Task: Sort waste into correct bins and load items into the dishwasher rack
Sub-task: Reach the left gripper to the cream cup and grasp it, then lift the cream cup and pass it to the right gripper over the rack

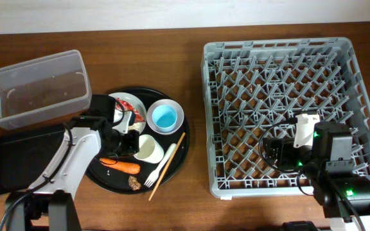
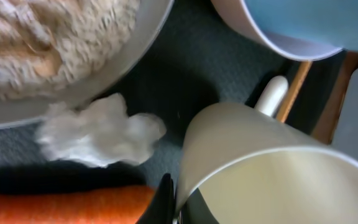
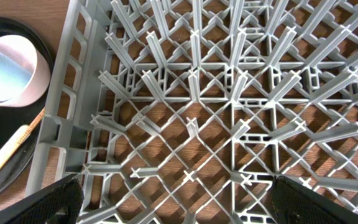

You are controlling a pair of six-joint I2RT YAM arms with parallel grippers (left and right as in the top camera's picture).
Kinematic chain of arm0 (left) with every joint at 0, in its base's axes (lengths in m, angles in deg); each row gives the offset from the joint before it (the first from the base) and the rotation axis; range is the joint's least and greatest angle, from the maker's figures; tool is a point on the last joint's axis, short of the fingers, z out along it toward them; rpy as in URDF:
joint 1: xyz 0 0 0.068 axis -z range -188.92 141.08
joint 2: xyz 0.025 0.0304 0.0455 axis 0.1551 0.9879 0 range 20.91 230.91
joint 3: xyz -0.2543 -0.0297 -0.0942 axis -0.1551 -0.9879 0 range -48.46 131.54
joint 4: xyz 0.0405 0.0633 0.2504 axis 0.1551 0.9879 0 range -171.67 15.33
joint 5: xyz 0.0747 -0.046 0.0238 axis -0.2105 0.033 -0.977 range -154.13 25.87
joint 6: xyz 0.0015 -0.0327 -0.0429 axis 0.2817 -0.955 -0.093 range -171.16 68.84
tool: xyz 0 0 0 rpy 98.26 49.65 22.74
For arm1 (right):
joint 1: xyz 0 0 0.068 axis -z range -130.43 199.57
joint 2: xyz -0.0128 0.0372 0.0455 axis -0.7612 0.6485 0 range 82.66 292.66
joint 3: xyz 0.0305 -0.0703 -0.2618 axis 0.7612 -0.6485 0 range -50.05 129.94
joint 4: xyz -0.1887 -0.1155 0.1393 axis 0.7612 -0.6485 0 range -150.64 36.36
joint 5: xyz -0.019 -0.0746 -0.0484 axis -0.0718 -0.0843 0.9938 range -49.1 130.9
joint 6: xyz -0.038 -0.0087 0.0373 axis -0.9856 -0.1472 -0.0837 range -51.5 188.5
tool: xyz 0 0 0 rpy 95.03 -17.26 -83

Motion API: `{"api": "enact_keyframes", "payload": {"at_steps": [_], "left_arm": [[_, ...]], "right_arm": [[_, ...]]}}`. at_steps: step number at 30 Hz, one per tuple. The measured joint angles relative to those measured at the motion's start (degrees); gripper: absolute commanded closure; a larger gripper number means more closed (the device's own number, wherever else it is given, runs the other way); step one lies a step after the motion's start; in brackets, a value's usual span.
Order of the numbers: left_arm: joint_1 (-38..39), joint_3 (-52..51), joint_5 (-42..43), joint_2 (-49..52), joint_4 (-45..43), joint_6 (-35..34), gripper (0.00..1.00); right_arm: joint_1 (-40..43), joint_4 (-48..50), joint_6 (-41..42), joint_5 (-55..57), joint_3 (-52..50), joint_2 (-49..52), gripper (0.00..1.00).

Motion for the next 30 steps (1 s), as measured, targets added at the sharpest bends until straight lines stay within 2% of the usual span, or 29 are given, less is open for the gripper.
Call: {"api": "enact_keyframes", "payload": {"at_steps": [5, 7, 12, 16, 23, 27, 30], "left_arm": [[-2.6, 7.3, 0.1, -3.2, 8.4, 0.0, 0.99], [-3.2, 8.7, 1.2, -5.0, 8.0, 0.0, 0.99], [-2.8, 9.9, 18.6, -6.6, 0.4, -0.1, 0.99], [0.8, 10.0, 28.8, -6.6, -7.0, -0.3, 1.0], [13.8, 10.0, 36.8, -6.5, -19.3, -3.7, 0.99], [17.8, 10.0, 39.6, -6.5, -22.7, -4.6, 0.99], [19.0, 10.0, 40.1, -6.3, -24.0, -5.7, 1.0]], "right_arm": [[0.0, 0.1, 0.0, 1.7, 0.0, 0.0, 0.01], [0.0, 0.2, 0.0, 2.4, 0.0, 0.0, 0.01], [2.8, 2.9, 1.3, 3.4, 0.0, 0.6, 0.01], [7.6, 7.9, -4.5, -13.9, 0.1, 1.6, 0.01], [8.0, 8.4, -21.6, -50.4, 0.1, 9.7, 0.02], [8.0, 8.5, -28.2, -61.8, 0.1, 13.9, 0.01], [8.0, 8.9, -31.3, -66.0, 0.1, 15.2, 0.02]]}}
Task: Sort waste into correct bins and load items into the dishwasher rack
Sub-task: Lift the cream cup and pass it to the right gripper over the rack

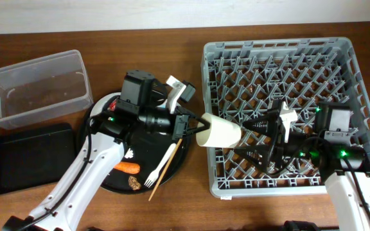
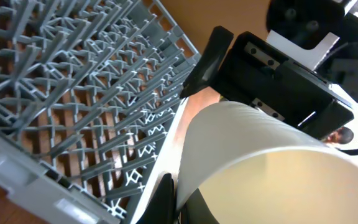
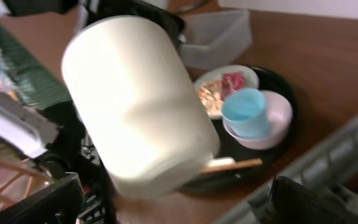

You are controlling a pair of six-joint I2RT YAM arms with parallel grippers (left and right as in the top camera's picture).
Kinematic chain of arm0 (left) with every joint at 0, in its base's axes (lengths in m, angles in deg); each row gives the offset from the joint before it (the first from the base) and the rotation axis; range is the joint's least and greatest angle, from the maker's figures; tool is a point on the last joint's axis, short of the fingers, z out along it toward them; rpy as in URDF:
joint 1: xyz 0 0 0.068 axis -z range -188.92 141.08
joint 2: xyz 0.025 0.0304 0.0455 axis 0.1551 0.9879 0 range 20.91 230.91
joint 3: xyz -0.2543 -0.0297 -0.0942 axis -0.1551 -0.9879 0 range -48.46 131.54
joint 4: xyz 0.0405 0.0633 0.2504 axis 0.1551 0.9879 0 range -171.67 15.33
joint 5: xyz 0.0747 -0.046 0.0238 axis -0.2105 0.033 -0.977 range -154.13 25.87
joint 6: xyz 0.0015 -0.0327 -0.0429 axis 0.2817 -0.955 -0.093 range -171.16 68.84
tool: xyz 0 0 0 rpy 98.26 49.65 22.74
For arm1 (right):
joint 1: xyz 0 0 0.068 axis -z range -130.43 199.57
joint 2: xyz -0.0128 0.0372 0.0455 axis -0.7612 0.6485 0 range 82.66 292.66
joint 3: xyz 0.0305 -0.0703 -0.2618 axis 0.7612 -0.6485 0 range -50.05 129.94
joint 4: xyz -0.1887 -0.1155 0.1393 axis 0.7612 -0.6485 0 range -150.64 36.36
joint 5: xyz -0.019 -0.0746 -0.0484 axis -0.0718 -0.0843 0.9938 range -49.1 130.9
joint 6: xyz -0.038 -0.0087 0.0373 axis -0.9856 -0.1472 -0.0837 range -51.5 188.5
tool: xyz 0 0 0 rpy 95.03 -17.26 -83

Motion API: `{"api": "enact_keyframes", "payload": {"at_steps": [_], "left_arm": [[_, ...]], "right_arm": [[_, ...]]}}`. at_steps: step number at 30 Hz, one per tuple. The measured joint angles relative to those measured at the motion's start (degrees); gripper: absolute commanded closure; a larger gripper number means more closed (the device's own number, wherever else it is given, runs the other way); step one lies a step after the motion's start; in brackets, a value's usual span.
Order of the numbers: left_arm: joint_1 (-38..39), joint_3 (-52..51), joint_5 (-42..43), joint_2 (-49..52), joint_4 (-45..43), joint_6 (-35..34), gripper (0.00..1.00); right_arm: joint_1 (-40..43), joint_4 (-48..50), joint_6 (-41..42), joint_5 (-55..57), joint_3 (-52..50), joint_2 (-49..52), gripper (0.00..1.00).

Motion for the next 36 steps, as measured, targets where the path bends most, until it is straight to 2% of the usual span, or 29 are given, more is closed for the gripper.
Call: {"api": "enact_keyframes", "payload": {"at_steps": [9, 14, 20, 23, 25, 27, 30, 32, 33, 36], "left_arm": [[1.4, 0.0, 0.9, 0.6, -3.3, -4.5, 0.99], [3.2, 0.0, 1.1, 0.6, -4.0, -6.5, 0.99], [4.4, 0.0, 1.3, 0.6, -9.0, -9.4, 1.0], [4.5, 0.0, 1.3, 0.6, -10.6, -10.6, 1.0], [4.5, 0.0, 1.3, 0.6, -10.6, -11.0, 0.99], [4.5, 0.0, 1.3, 0.6, -10.6, -11.3, 0.99], [4.5, 0.0, 1.0, 0.7, -10.7, -11.5, 0.99], [4.5, 0.0, 0.9, 0.7, -10.7, -11.5, 0.92], [4.5, 0.0, 0.9, 0.7, -10.7, -11.5, 0.8], [4.5, 0.0, 0.6, 0.7, -10.7, -11.7, 0.74]], "right_arm": [[0.0, 5.2, -2.7, -8.2, 0.0, 2.6, 0.01], [0.0, 6.1, -2.7, -9.6, 0.0, 2.6, 0.01], [0.0, 6.1, -2.6, -10.3, 0.0, 2.6, 0.01], [0.0, 6.1, -2.6, -10.6, 0.0, 2.6, 0.05], [0.0, 6.1, -2.6, -10.8, 0.0, 2.6, 0.18], [0.0, 6.4, -2.6, -11.0, 0.0, 2.6, 0.26], [0.0, 6.5, -2.6, -11.7, 0.0, 2.6, 0.28], [0.0, 6.5, -2.6, -11.8, 0.0, 2.6, 0.3], [0.0, 6.5, -2.7, -11.8, 0.0, 2.6, 0.32], [0.0, 6.5, -2.7, -12.0, 0.0, 2.6, 0.38]]}}
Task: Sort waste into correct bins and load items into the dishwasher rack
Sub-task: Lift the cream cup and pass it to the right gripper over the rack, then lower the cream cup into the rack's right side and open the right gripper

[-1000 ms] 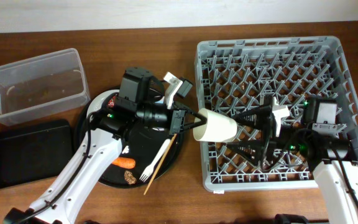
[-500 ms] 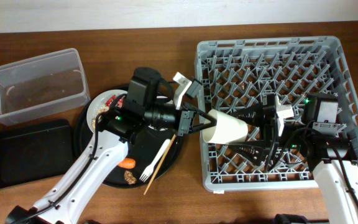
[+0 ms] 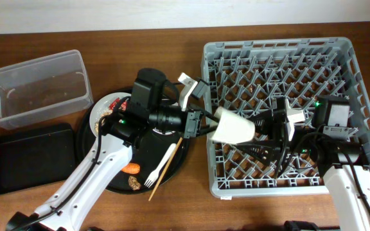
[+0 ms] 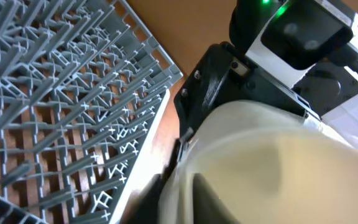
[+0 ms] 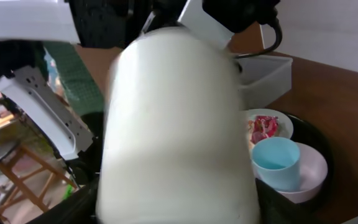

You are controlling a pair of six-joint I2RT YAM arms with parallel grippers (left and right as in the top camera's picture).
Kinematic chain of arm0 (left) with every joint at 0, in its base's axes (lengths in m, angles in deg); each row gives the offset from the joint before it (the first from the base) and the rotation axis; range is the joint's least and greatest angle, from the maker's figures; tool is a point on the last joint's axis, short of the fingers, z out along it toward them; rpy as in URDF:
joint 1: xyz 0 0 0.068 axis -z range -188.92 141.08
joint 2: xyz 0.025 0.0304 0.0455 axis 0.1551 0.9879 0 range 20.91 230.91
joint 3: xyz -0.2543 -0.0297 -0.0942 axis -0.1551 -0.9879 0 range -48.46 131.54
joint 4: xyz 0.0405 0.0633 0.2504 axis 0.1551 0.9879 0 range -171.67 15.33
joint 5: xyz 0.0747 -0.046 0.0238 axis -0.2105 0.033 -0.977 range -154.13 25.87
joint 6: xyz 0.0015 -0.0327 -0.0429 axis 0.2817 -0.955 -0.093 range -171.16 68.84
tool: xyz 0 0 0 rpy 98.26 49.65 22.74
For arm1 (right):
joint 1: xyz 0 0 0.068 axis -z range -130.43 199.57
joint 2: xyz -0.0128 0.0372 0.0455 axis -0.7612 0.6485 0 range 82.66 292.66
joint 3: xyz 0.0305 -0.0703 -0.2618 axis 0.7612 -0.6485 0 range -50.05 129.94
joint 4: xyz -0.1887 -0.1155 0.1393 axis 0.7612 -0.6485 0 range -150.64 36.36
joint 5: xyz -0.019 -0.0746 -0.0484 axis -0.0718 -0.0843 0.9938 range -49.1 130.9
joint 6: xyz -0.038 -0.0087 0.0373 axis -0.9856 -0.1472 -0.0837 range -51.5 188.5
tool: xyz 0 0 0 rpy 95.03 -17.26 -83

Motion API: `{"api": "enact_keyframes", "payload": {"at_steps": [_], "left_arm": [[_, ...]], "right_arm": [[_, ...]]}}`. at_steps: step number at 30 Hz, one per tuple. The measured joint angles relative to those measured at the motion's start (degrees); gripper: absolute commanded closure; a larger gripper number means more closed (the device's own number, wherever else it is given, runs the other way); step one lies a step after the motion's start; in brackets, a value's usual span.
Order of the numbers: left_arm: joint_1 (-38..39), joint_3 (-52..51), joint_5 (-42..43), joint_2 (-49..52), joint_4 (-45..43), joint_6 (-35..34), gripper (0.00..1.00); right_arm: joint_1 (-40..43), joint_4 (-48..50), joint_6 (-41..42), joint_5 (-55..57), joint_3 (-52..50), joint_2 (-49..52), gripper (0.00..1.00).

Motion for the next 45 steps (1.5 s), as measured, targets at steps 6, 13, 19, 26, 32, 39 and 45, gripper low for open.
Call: {"api": "enact_keyframes", "payload": {"at_steps": [6, 13, 19, 26, 32, 39, 45], "left_arm": [[0.0, 0.0, -2.2, 0.0, 0.4, -0.2, 0.73], [0.0, 0.0, -4.3, 0.1, 1.9, -0.2, 0.74], [0.0, 0.2, -3.6, 0.1, 1.7, 0.1, 0.99], [-0.2, 1.1, -2.9, 0.0, 1.3, 0.0, 0.99], [-0.2, 1.1, -3.5, 0.0, 2.2, 0.1, 0.99], [-0.1, 1.1, -3.6, 0.0, 2.6, 0.2, 0.99], [0.0, 1.0, -4.4, 0.1, 3.0, 0.4, 0.71]], "right_arm": [[0.0, 0.0, 0.1, 0.0, 0.0, 0.0, 0.48], [0.0, 0.0, 0.1, 0.4, 0.0, 0.0, 0.48], [0.1, 0.0, -0.1, 1.4, 0.0, 0.2, 0.35], [0.2, 2.9, -0.5, 1.5, -0.1, 0.5, 0.31], [0.2, 5.3, -0.3, 1.4, -0.1, 0.5, 0.27], [0.2, 6.7, 0.1, 0.4, -0.1, 0.5, 0.49], [0.4, 7.0, 0.3, -0.2, 0.0, 0.5, 0.54]]}}
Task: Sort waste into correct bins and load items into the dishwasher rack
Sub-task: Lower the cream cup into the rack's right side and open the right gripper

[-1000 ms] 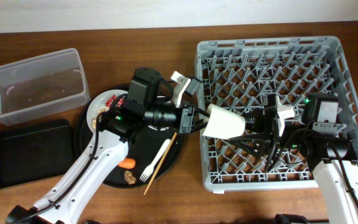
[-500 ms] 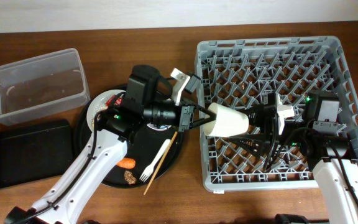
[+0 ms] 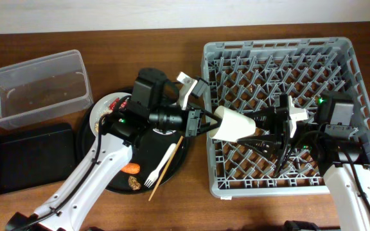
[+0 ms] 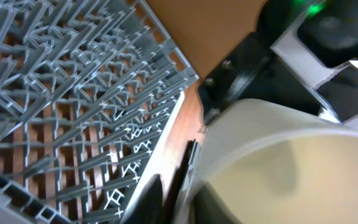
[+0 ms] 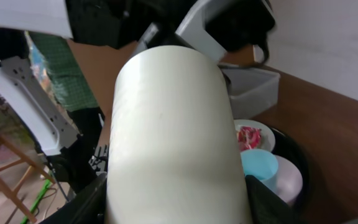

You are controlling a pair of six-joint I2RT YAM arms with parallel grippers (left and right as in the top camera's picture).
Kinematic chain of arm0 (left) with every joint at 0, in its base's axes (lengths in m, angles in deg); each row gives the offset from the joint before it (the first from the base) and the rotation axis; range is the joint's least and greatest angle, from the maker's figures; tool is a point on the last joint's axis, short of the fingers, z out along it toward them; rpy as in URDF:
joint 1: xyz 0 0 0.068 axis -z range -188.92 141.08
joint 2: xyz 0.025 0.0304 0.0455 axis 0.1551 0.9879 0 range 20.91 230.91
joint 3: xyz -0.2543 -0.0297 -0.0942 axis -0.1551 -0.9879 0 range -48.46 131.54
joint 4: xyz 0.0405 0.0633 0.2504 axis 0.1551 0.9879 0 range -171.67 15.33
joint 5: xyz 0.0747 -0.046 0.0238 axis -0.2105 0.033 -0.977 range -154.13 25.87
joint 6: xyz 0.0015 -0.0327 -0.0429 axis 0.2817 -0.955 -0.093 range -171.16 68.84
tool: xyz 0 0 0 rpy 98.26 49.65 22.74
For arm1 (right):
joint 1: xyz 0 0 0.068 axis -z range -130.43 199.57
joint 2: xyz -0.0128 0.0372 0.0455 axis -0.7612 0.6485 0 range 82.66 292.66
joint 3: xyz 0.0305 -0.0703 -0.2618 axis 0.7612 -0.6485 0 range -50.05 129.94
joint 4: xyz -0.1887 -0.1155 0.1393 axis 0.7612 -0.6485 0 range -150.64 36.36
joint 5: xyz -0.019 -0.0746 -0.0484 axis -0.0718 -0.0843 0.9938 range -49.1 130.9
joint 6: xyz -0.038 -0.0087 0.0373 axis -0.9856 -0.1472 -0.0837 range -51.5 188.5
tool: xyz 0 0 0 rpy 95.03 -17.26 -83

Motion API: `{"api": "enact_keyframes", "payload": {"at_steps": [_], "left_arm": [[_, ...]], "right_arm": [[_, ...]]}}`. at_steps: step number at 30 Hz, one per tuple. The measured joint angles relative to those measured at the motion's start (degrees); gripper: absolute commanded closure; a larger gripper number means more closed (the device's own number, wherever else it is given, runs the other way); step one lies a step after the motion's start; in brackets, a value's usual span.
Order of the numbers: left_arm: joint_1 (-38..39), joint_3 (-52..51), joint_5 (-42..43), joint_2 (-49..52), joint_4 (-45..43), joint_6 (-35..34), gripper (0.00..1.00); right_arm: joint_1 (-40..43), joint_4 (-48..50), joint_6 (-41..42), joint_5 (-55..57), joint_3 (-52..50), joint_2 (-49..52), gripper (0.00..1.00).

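A cream cup hangs on its side over the left edge of the grey dishwasher rack, held between both arms. My right gripper is shut on the cup's body, a finger pressed on each side. My left gripper is at the cup's mouth. In the left wrist view its jaws straddle the rim with a dark gap beside the outer finger, so the left gripper reads as open. The rack's grid lies below.
The round black tray holds a plate of food scraps, a blue cup in a pink bowl, a carrot, a fork and a chopstick. A clear bin and a black bin stand at the left.
The right fingers have drawn in against the cup's sides. The left jaws stand wider at the rim than before. The cup has hardly moved.
My left gripper first pinched the cup's rim on the tray while the right arm rested over the rack. Then the left held the cup out toward the rack and the right gripper faced it. Then the right fingers flanked the cup, and now they grip it.
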Motion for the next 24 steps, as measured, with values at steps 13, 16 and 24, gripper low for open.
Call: {"api": "enact_keyframes", "payload": {"at_steps": [13, 16, 24], "left_arm": [[-3.0, 0.1, -14.3, 0.0, 12.1, 1.5, 0.67], [-9.0, -0.1, -22.3, 0.0, 19.1, 1.5, 0.67], [-19.5, -0.1, -43.1, -0.4, 31.9, 1.7, 0.67]], "right_arm": [[0.0, 1.9, 14.6, 12.5, 0.1, 0.0, 0.72], [0.0, 1.2, 21.6, 19.9, 1.2, 0.0, 0.75], [0.0, -17.3, 31.8, 47.8, 14.1, 0.0, 0.74]]}}
